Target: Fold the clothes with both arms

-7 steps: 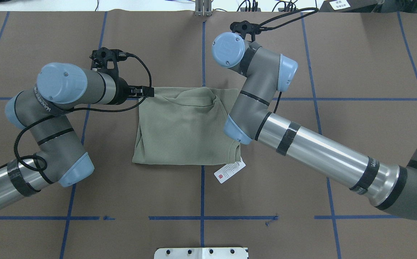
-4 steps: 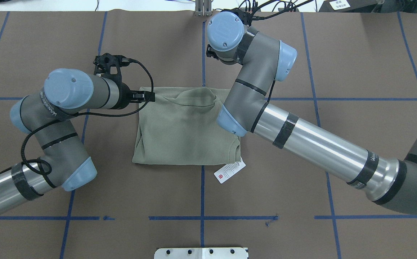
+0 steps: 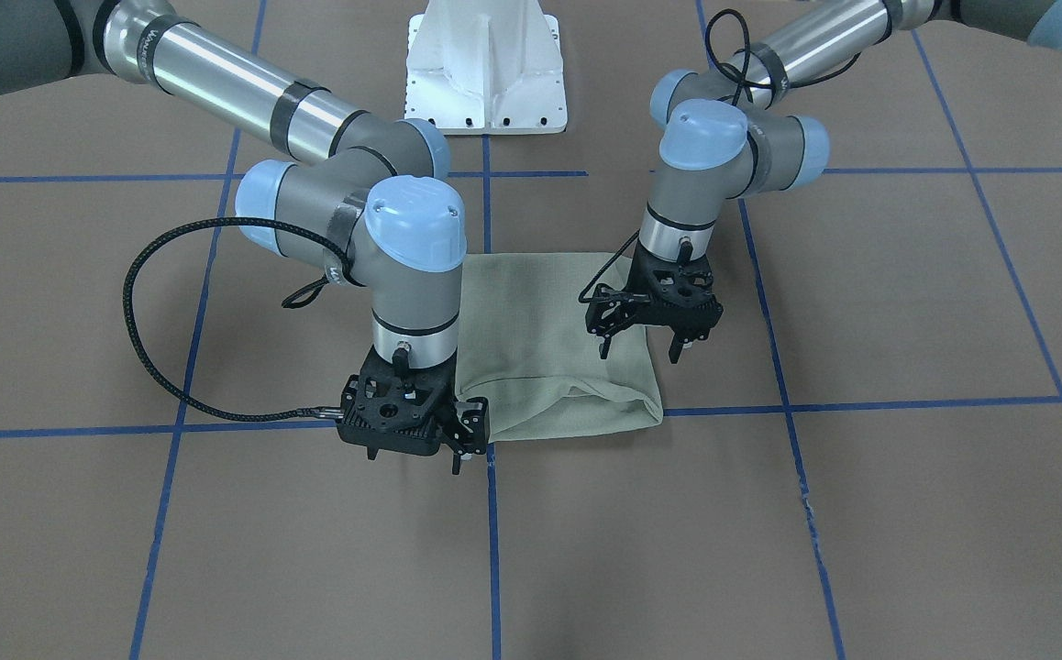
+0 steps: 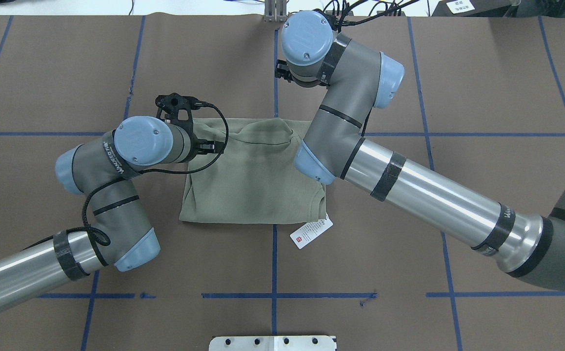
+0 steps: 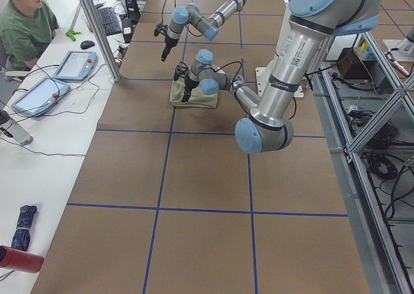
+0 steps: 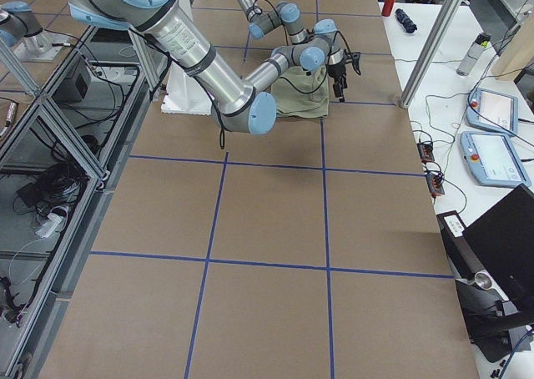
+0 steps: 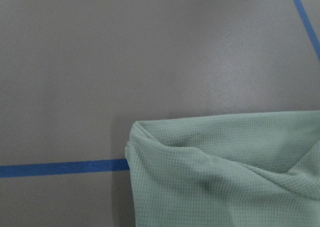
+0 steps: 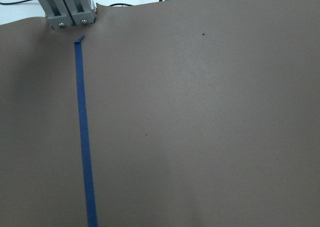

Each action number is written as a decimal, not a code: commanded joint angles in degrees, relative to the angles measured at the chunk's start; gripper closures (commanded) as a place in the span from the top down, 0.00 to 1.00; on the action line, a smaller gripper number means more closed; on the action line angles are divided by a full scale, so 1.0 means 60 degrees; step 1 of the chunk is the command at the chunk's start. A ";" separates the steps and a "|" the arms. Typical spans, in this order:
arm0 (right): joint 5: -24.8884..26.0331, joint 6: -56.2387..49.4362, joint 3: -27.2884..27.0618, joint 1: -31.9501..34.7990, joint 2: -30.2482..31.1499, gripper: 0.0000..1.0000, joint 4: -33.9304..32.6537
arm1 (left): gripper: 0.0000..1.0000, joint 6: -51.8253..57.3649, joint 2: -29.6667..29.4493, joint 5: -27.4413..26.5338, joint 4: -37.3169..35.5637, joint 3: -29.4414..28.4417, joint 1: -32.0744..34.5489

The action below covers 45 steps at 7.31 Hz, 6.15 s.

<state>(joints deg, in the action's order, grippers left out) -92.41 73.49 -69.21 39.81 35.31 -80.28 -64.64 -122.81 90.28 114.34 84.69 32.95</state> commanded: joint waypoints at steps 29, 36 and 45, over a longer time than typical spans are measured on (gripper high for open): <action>-0.7113 -1.2204 -0.5224 0.9010 1.0097 1.00 -0.2060 | 1.00 1.2809 0.5980 0.7365 -0.3808 0.1954 1.0357; -0.7069 -1.2189 -0.5136 0.8981 1.0156 1.00 -0.2089 | 1.00 1.2824 0.6681 0.7395 -0.3735 0.2905 1.0343; -0.7083 -1.2204 -0.4989 0.8981 1.0156 1.00 -0.2046 | 1.00 1.2824 0.6830 0.7365 -0.3735 0.3010 1.0343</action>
